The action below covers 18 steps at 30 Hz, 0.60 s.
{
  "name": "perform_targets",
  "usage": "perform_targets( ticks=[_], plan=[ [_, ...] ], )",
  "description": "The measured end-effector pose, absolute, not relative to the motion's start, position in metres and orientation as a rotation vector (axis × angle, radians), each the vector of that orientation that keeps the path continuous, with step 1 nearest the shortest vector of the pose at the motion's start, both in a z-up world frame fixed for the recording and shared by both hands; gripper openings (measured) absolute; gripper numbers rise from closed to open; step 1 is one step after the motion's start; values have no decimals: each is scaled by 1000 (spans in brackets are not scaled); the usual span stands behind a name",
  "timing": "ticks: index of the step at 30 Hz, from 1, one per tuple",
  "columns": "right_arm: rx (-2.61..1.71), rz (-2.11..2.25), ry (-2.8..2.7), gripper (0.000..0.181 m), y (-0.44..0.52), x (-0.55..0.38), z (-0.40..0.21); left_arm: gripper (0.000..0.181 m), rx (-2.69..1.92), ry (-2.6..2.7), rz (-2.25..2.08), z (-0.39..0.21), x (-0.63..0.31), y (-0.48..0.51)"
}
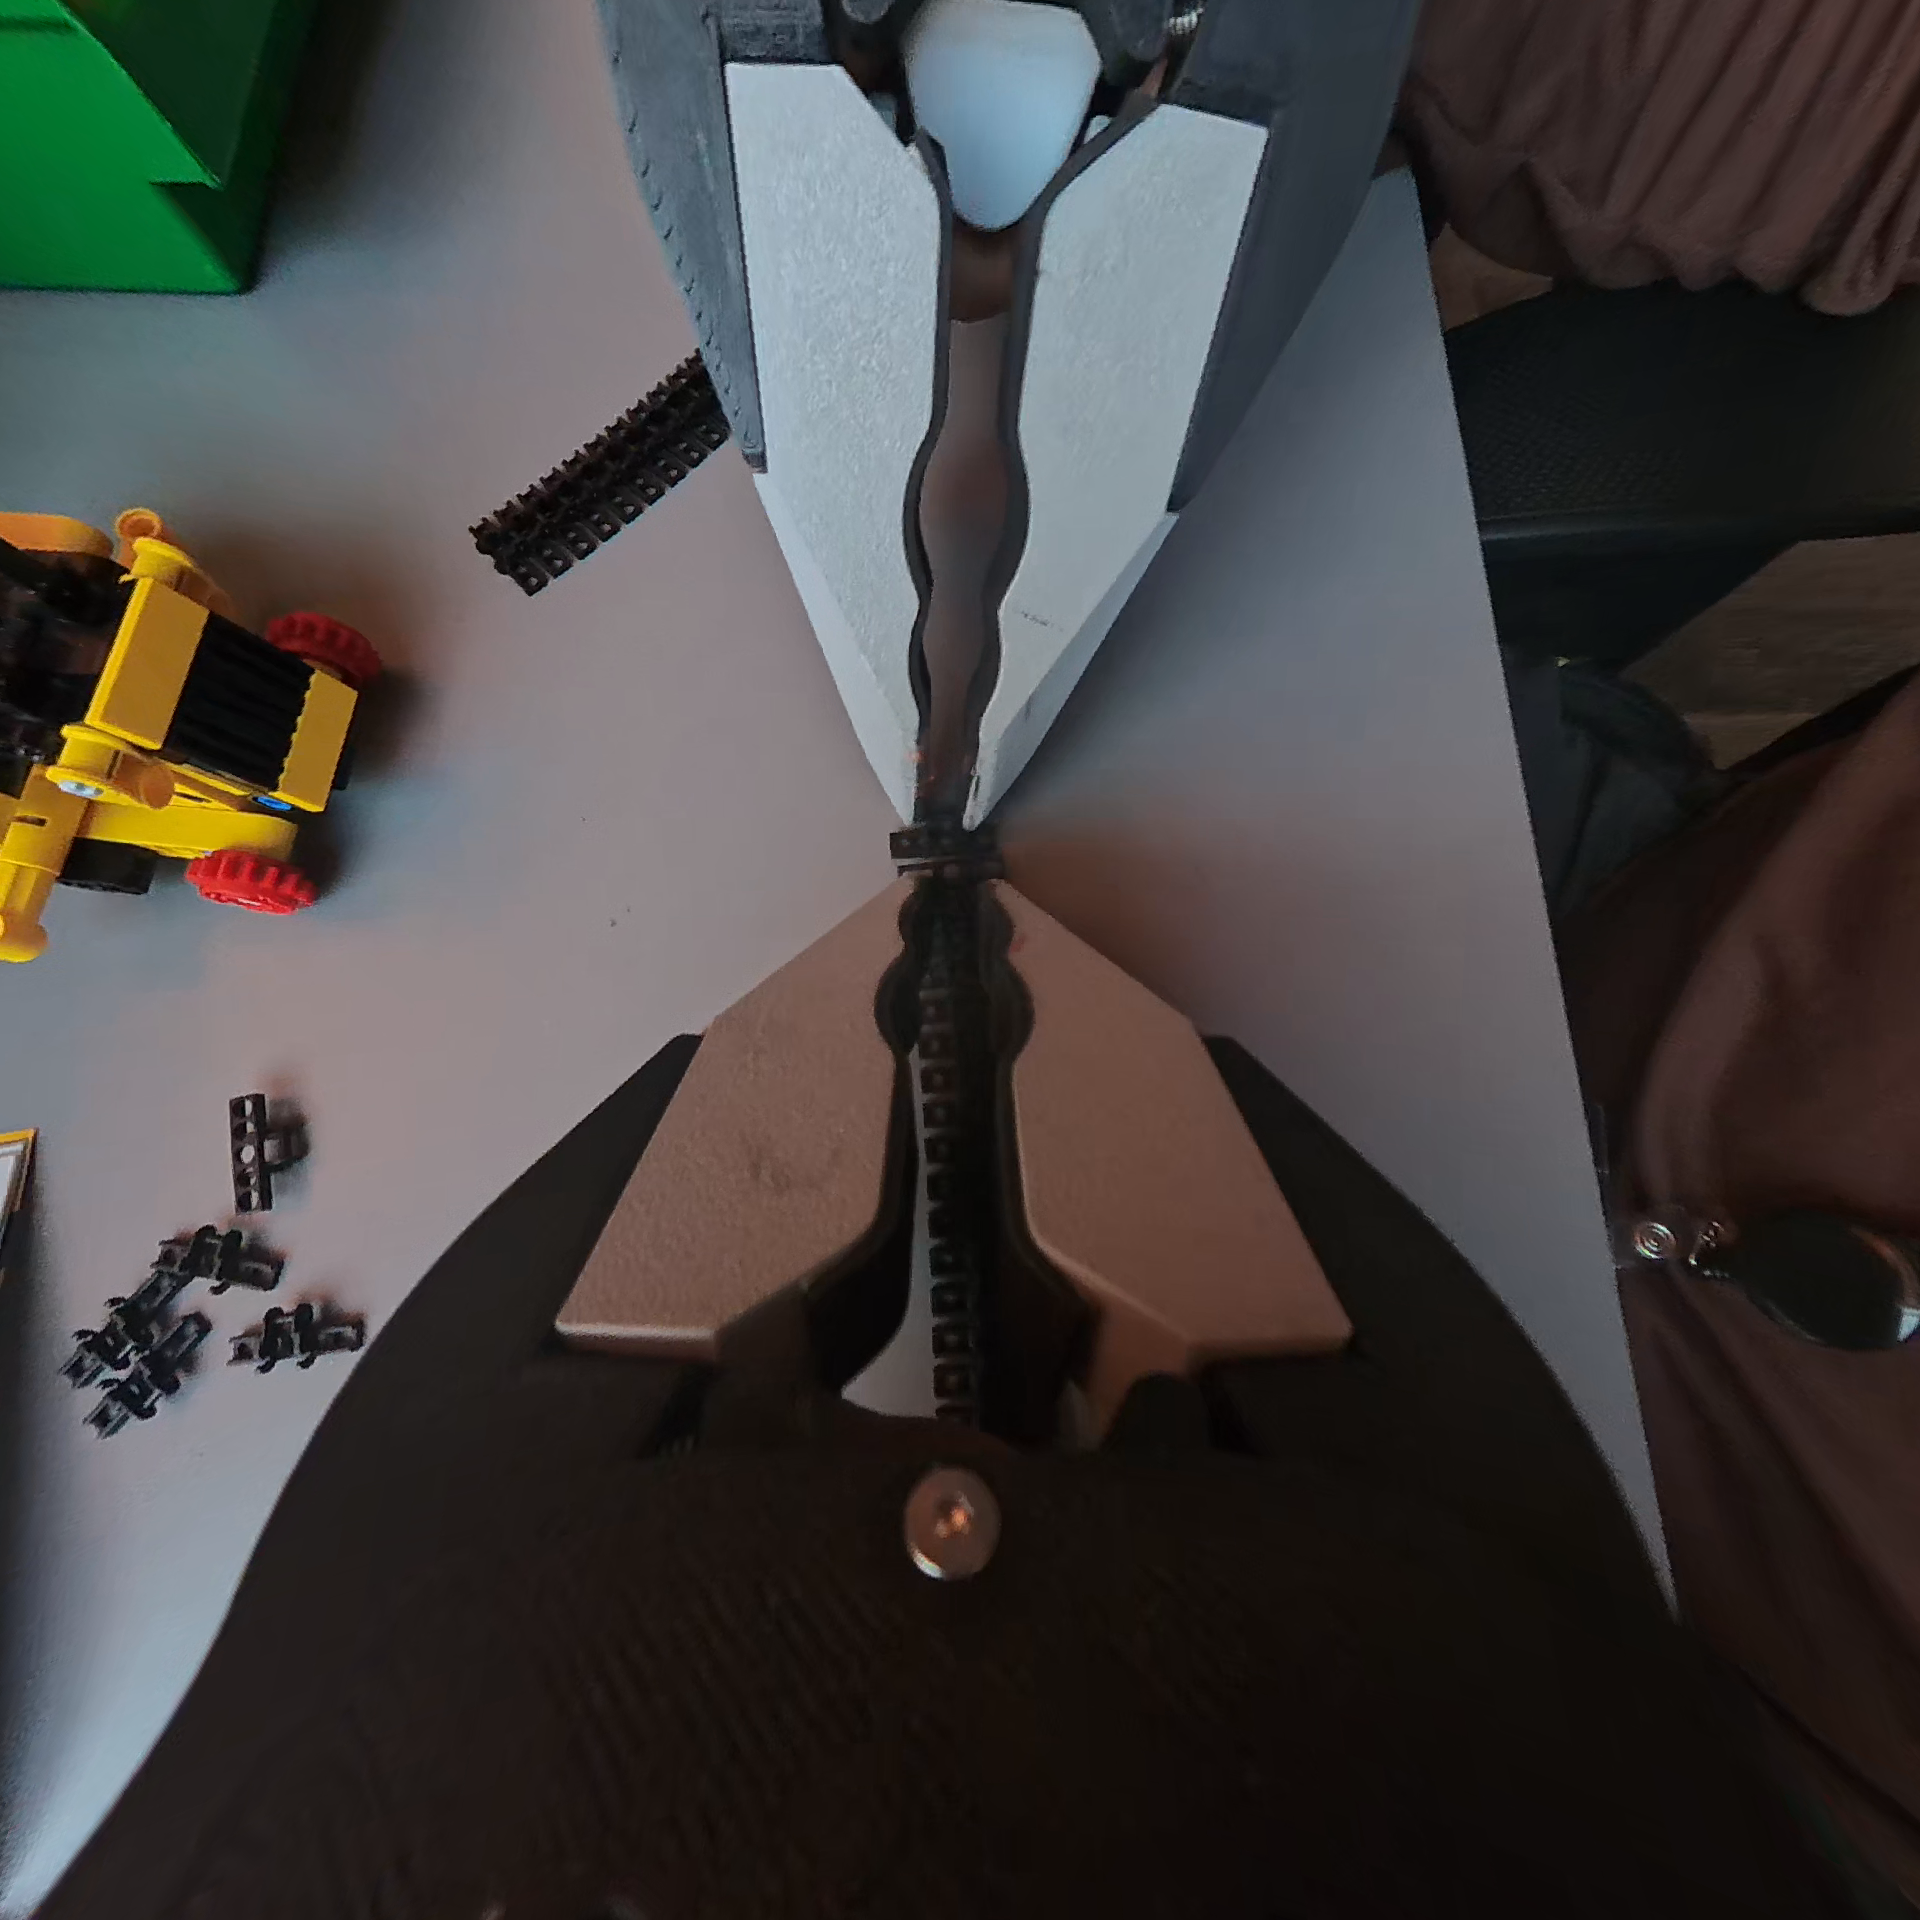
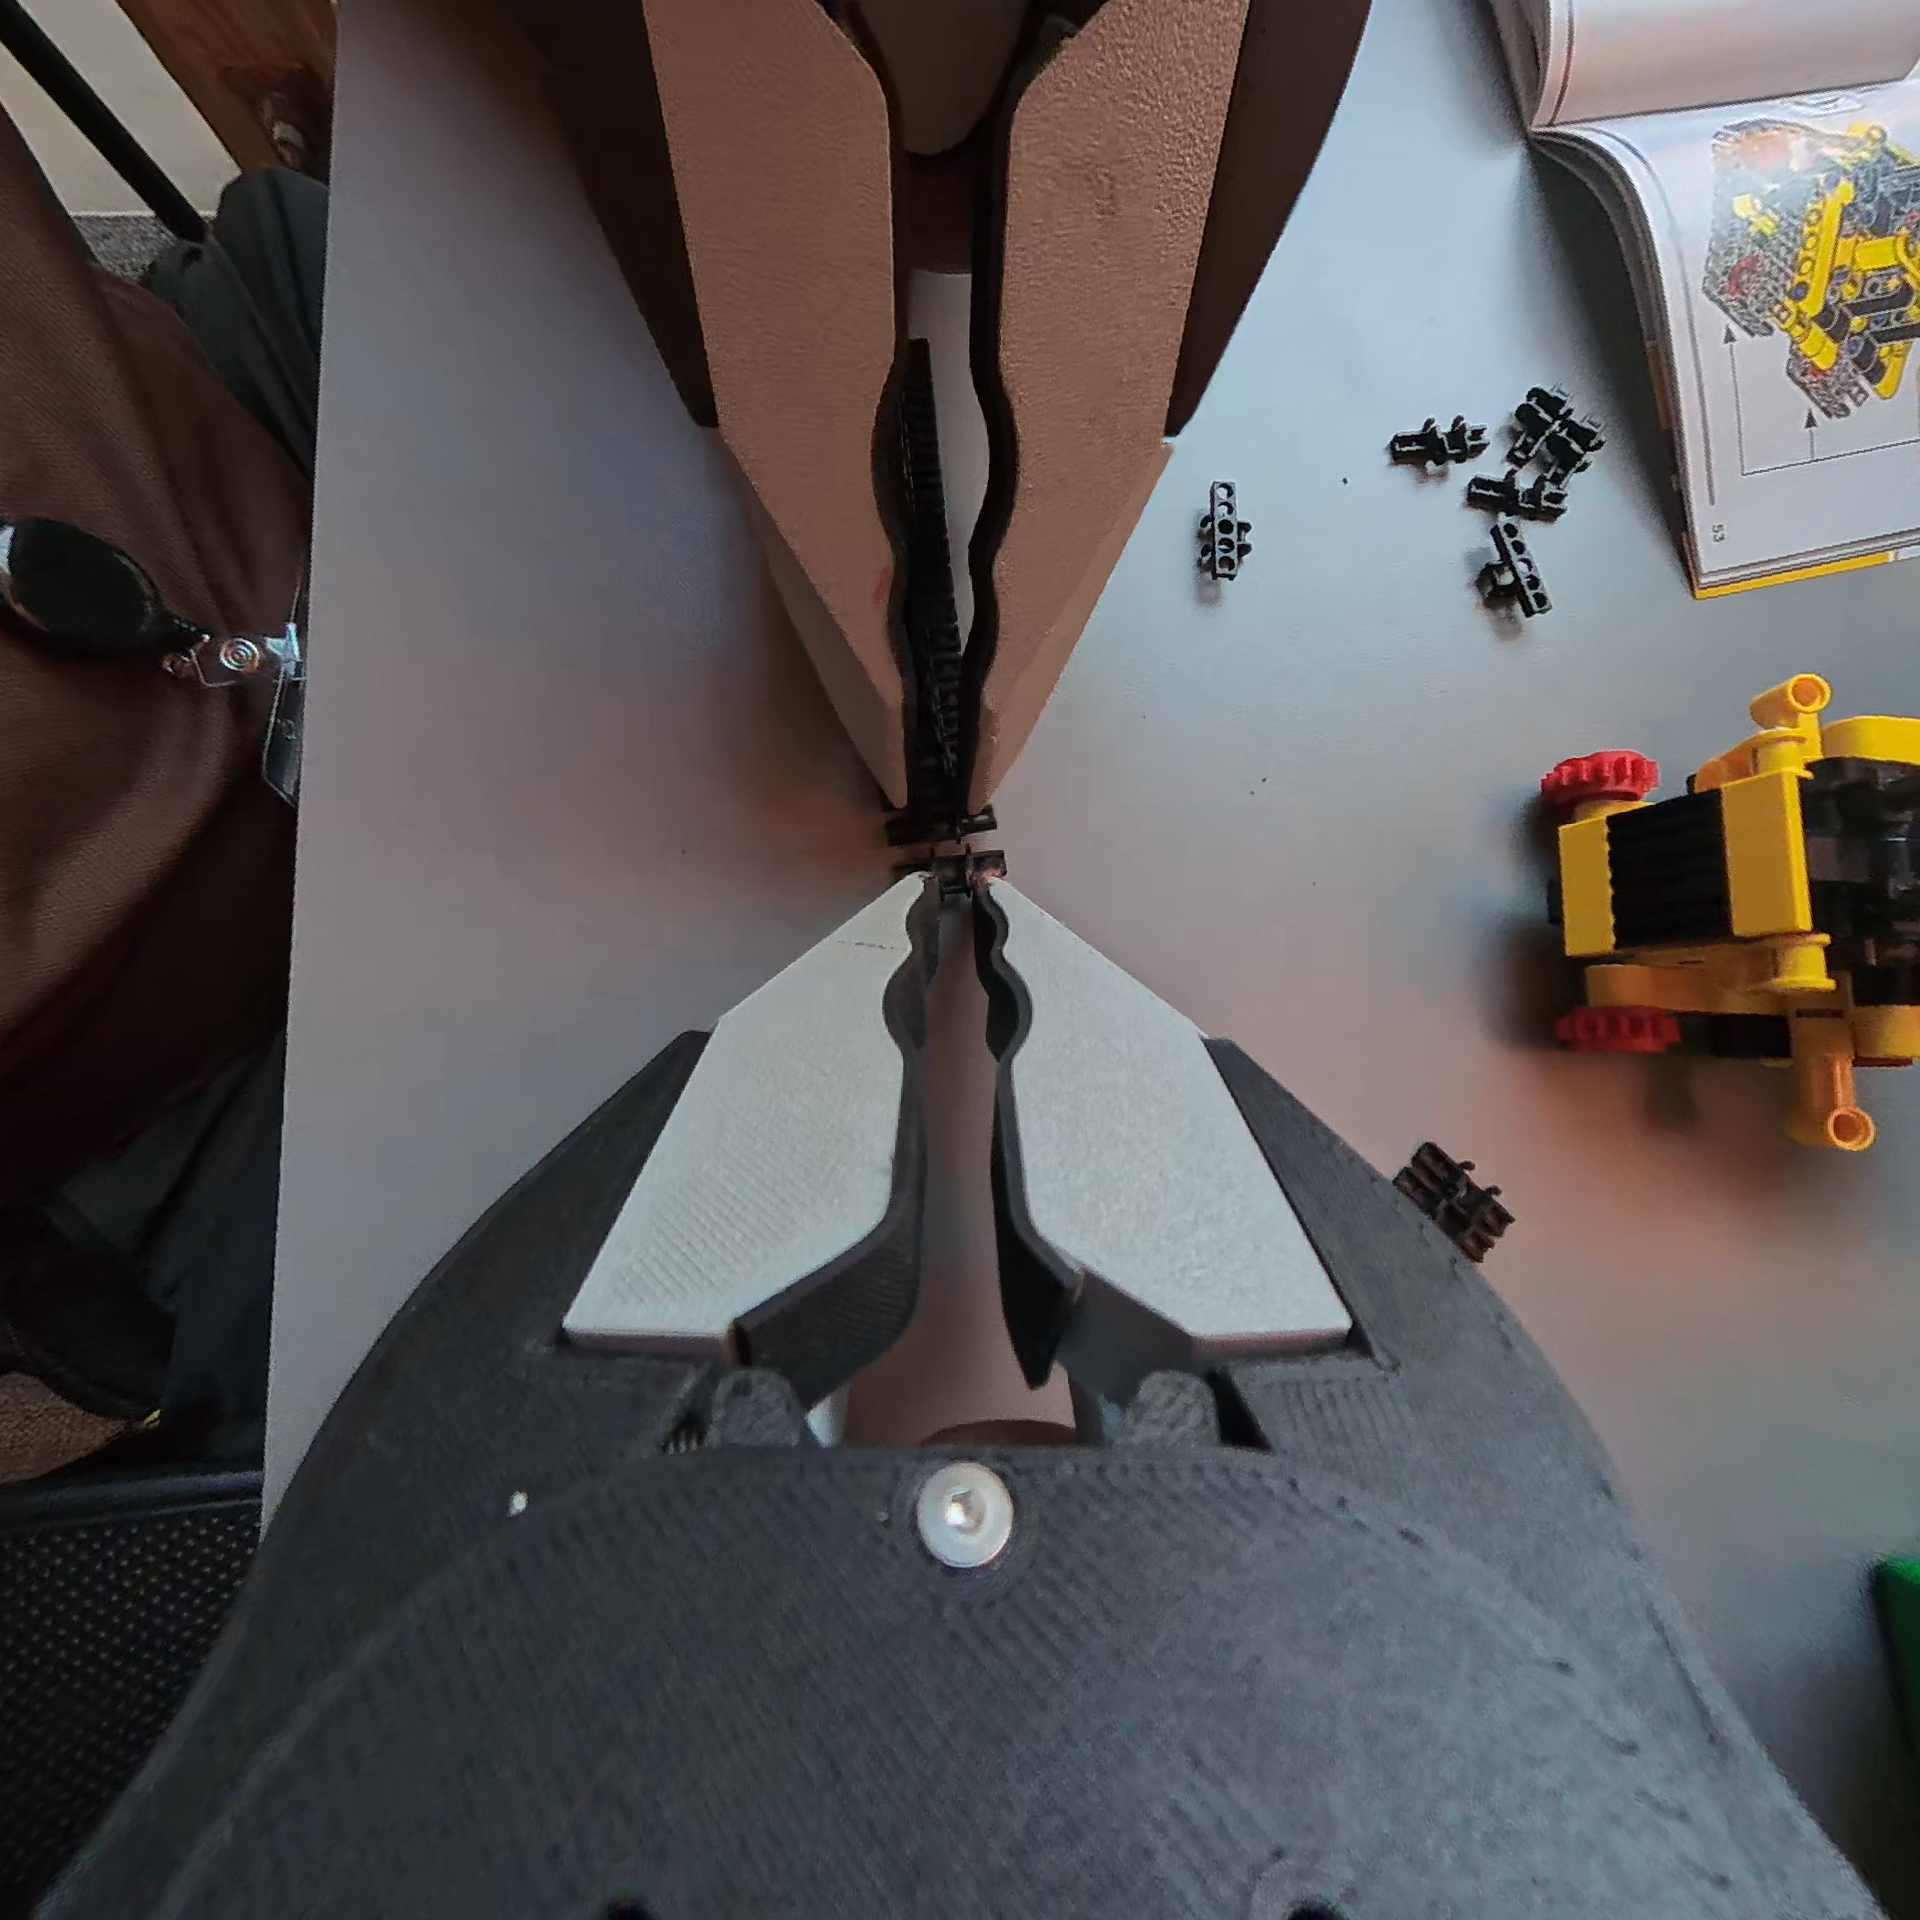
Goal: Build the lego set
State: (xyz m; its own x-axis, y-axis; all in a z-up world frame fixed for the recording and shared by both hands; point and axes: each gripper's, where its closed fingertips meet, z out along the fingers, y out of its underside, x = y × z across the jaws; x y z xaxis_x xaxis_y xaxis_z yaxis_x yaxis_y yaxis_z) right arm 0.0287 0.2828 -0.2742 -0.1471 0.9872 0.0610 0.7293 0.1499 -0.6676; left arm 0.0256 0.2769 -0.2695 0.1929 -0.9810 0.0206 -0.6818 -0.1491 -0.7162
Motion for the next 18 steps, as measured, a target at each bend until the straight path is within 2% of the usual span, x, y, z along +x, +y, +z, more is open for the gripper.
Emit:
perform_targets(
  ticks=[18],
  plan=[
    [-1621, 704, -1942, 3, 281, 28, -275, 8, -1890, 1524, -730, -262, 27, 278]
  ],
)
